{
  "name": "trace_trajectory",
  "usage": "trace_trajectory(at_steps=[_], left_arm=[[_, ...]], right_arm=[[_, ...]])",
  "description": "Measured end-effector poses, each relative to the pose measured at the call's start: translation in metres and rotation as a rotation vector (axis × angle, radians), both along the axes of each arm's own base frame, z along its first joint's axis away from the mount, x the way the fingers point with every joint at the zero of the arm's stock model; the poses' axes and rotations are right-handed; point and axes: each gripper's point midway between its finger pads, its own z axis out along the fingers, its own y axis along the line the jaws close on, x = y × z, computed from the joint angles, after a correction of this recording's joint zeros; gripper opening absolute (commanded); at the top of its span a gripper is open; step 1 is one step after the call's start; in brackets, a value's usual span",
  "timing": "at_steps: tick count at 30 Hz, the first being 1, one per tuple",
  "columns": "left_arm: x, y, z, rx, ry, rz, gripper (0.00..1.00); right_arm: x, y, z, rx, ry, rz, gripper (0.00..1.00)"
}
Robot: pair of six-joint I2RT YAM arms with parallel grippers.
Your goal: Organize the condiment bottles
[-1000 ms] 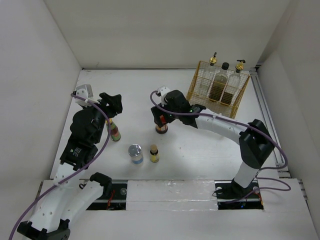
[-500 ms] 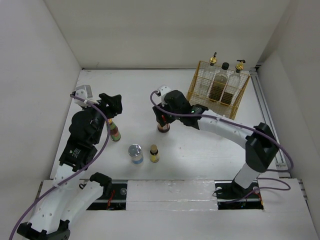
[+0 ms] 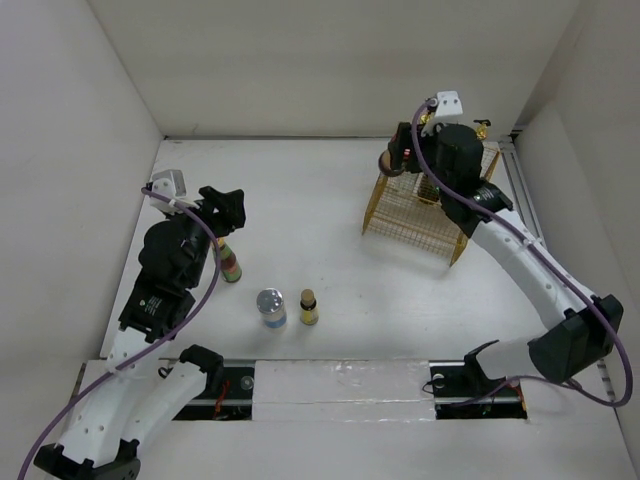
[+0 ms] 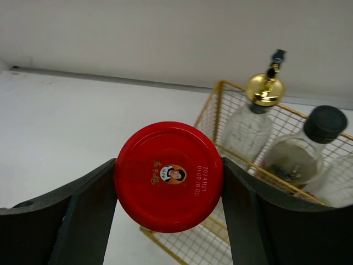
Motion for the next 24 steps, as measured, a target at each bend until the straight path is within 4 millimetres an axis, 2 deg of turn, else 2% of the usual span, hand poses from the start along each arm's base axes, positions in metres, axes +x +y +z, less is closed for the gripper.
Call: trace_trajectory(at_steps=[3, 8, 11, 20, 24], left_arm=[[0.0, 0.0, 0.0, 0.0, 0.0, 0.0, 0.6], [0.0, 0.0, 0.0, 0.0, 0.0, 0.0, 0.6], [0.0, 0.0, 0.0, 0.0, 0.0, 0.0, 0.6], [0.0, 0.0, 0.0, 0.0, 0.001, 0.0, 0.6], [0.0, 0.0, 0.0, 0.0, 0.001, 0.0, 0.6]], right_arm=[[0.015, -0.023, -0.009, -0.012, 0.02, -0.06, 0.52], [0.032, -0.038, -0.036, -0.033, 0.082, -0.093, 0.52], [0.036, -0.041, -0.045, -0.04, 0.105, -0.096, 0.52], [0.041, -0.04, -0.055, -0.044, 0.128, -0.081, 0.52], [0.043, -0.037, -0.07, -0.054, 0.159, -0.069, 0.52]])
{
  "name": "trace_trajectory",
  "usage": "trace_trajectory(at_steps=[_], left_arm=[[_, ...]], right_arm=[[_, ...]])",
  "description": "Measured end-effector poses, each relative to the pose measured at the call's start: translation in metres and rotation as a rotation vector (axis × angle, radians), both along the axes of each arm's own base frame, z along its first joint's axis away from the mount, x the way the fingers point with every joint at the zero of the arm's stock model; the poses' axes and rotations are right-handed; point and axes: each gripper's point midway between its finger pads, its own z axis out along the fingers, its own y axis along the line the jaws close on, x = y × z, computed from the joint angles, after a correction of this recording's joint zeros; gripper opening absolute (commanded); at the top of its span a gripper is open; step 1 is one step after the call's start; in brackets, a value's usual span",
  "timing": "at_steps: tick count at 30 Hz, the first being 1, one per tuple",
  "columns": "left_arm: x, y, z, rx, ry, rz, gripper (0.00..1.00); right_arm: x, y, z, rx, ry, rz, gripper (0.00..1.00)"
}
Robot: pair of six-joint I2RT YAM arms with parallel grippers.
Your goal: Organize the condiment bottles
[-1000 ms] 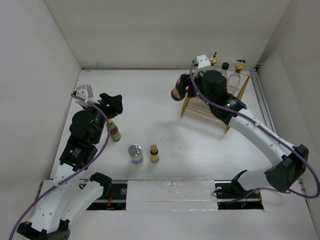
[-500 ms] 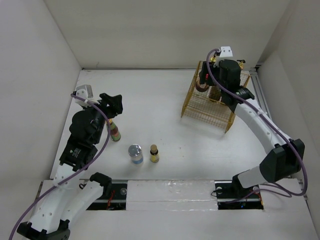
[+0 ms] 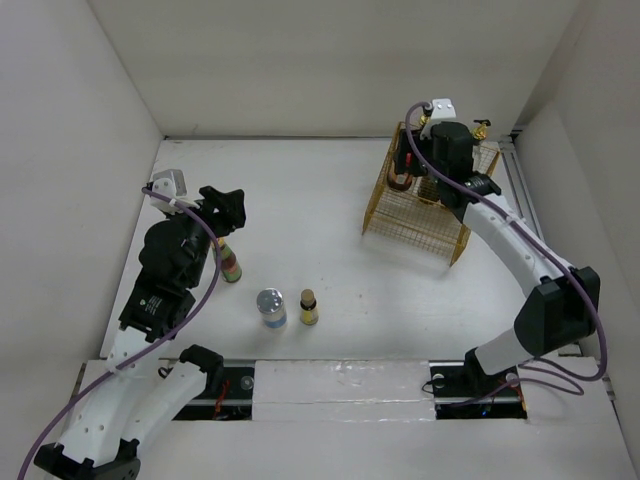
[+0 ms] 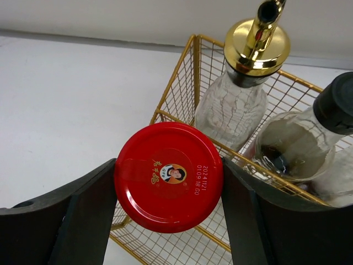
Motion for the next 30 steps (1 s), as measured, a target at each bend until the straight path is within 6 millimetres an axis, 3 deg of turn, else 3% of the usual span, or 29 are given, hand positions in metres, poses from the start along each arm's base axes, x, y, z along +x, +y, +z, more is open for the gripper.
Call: trace_trajectory(at_steps=[10, 16, 23, 27, 30], left_arm=[[0.0, 0.0, 0.0, 0.0, 0.0, 0.0, 0.6], [0.0, 0.0, 0.0, 0.0, 0.0, 0.0, 0.6], [0.0, 0.0, 0.0, 0.0, 0.0, -0.002, 0.6], [0.0, -0.001, 0.0, 0.001, 0.001, -0.005, 0.6], [0.001, -0.001, -0.001, 0.001, 0.004, -0.006, 0.6]], right_arm=[[0.007, 0.004, -0.048, -0.031, 0.099, 0.006, 0.53], [0.011, 0.005, -0.068, -0.043, 0.138, 0.005, 0.57], [0.01, 0.002, -0.095, -0.058, 0.192, -0.019, 0.72], [0.009, 0.0, -0.1, -0.061, 0.203, -0.029, 0.77], [0.012, 0.001, -0.093, -0.049, 0.179, -0.031, 0.87]])
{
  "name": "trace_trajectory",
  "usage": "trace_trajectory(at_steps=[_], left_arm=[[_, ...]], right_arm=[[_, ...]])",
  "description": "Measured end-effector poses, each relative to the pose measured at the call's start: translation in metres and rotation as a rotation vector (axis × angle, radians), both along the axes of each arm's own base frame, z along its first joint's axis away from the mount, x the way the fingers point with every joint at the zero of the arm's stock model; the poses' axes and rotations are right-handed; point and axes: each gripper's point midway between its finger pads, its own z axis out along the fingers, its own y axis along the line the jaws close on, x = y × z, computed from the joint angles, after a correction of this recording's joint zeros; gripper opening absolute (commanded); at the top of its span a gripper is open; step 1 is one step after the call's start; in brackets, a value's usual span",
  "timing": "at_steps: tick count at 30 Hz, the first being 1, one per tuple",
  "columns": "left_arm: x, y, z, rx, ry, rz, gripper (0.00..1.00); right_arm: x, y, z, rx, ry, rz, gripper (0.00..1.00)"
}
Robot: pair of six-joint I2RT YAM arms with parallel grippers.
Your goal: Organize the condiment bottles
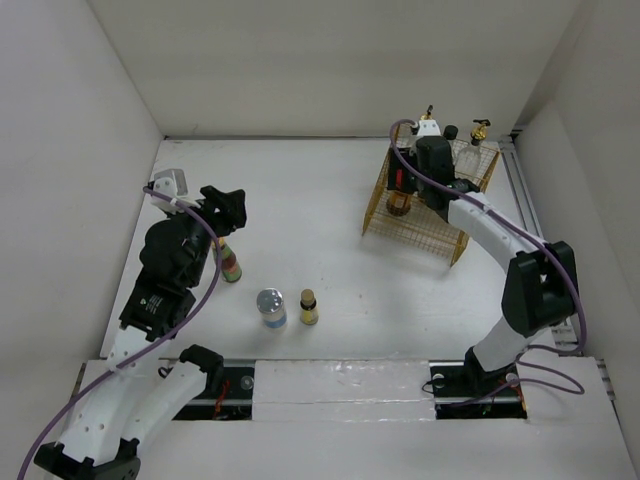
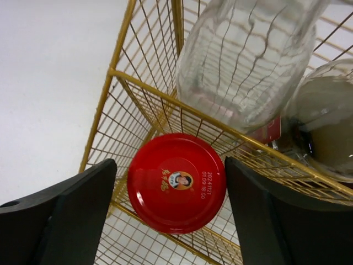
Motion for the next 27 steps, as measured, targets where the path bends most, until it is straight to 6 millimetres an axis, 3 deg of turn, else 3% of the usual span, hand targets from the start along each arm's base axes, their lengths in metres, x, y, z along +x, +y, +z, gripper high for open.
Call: trace_trajectory(at_steps=[2, 6, 11, 12, 15, 16, 19, 22, 23, 26, 27], left_arm=[[0.0, -0.001, -0.001, 0.001, 0.002, -0.002, 0.6], [0.001, -0.001, -0.001, 0.002, 0.004, -0.002, 0.6], [0.0, 0.0, 0.0, 0.0, -0.001, 0.0, 0.6], [-0.001, 0.001, 0.001, -0.001, -0.003, 0.001, 0.6], [-0.001, 0.001, 0.002, -0.002, -0.006, 0.003, 0.6], [-0.001, 0.002, 0.002, -0.003, -0.006, 0.007, 0.6], [-0.002, 0.005, 0.004, -0.008, -0.013, 0.019, 0.6], [-0.004, 0.01, 0.004, -0.016, -0.013, 0.047, 0.6], [-0.004, 0.013, 0.004, -0.02, -0.012, 0.063, 0.6], [-0.006, 0.023, 0.005, -0.038, -0.011, 0.116, 0.6], [-0.007, 0.026, 0.005, -0.042, -0.012, 0.131, 0.6]], right_arm=[[0.001, 0.0, 0.006, 0.007, -0.018, -0.001, 0.93], [-0.003, 0.001, 0.027, 0.024, -0.064, 0.004, 0.93], [-0.024, 0.013, 0.086, 0.063, -0.188, 0.042, 0.87], [-0.03, 0.019, 0.1, 0.074, -0.219, 0.061, 0.83], [-0.054, 0.041, 0.137, 0.101, -0.306, 0.135, 0.47], [-0.063, 0.05, 0.146, 0.113, -0.329, 0.166, 0.28], [-0.086, 0.078, 0.158, 0.145, -0.357, 0.28, 0.16], [-0.111, 0.115, 0.147, 0.161, -0.331, 0.438, 0.22], [-0.121, 0.129, 0.141, 0.163, -0.314, 0.502, 0.33], [-0.165, 0.181, 0.116, 0.143, -0.245, 0.736, 0.53], [-0.181, 0.196, 0.108, 0.132, -0.222, 0.811, 0.65]])
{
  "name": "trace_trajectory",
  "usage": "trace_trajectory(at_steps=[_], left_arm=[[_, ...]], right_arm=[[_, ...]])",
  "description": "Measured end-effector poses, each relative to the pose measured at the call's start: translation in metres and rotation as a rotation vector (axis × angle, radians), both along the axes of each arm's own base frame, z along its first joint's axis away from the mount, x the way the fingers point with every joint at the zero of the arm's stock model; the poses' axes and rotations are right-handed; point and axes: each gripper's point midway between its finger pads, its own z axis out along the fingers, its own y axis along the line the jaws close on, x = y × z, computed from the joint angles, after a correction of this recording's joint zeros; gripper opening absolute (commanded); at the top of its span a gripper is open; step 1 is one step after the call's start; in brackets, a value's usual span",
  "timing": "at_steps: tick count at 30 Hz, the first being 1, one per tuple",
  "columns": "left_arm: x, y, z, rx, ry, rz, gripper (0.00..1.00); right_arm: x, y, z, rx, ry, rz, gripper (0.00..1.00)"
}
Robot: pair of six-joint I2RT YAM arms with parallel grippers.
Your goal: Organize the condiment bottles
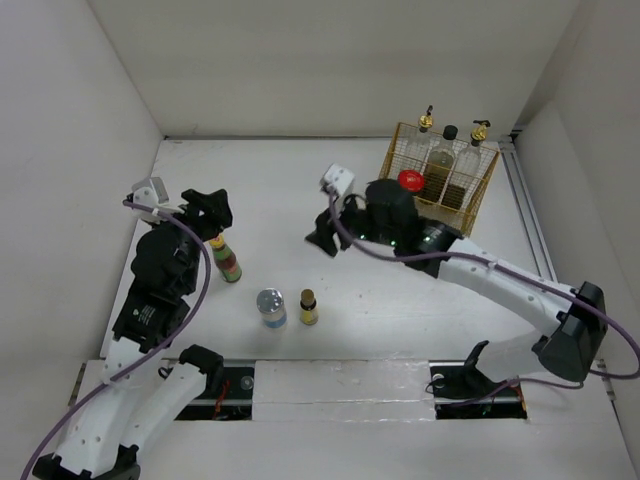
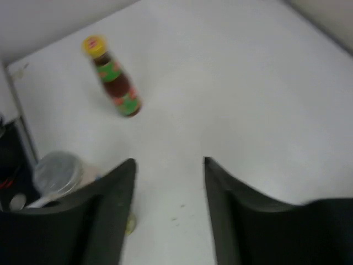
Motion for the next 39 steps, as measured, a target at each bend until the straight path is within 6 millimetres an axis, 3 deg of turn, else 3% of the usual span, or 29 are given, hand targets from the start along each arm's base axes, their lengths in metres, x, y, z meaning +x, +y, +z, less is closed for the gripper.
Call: trace_trajectory(at_steps=[3, 6, 8, 11, 18, 26, 33, 39], left_arm=[[-0.003, 0.007, 0.003, -0.015, -0.01, 0.034, 0.61], [-0.005, 0.014, 0.005, -0.022, -0.018, 0.067, 0.66], [-0.005, 0.019, 0.005, -0.025, -0.017, 0.095, 0.66], [-0.007, 0.026, 0.001, -0.023, -0.001, 0.136, 0.67], [-0.017, 0.038, 0.008, -0.044, -0.03, 0.179, 0.68], [-0.019, 0.037, 0.01, -0.048, -0.038, 0.169, 0.68], [-0.019, 0.034, 0.01, -0.048, -0.04, 0.151, 0.68], [-0.019, 0.032, 0.01, -0.047, -0.039, 0.135, 0.68]], right_arm=[[-0.058, 0.045, -0.031, -0.103, 0.022, 0.238, 0.82], [-0.109, 0.072, -0.055, -0.191, 0.031, 0.411, 0.92], [-0.134, 0.084, -0.064, -0.234, 0.032, 0.495, 0.95], [-0.15, 0.1, -0.071, -0.27, 0.02, 0.558, 1.0], [-0.146, 0.121, -0.102, -0.359, 0.031, 0.568, 1.0], [-0.129, 0.139, -0.147, -0.461, 0.066, 0.535, 0.99], [-0.126, 0.143, -0.16, -0.486, 0.076, 0.534, 0.68], [-0.116, 0.145, -0.153, -0.479, 0.055, 0.492, 0.58]])
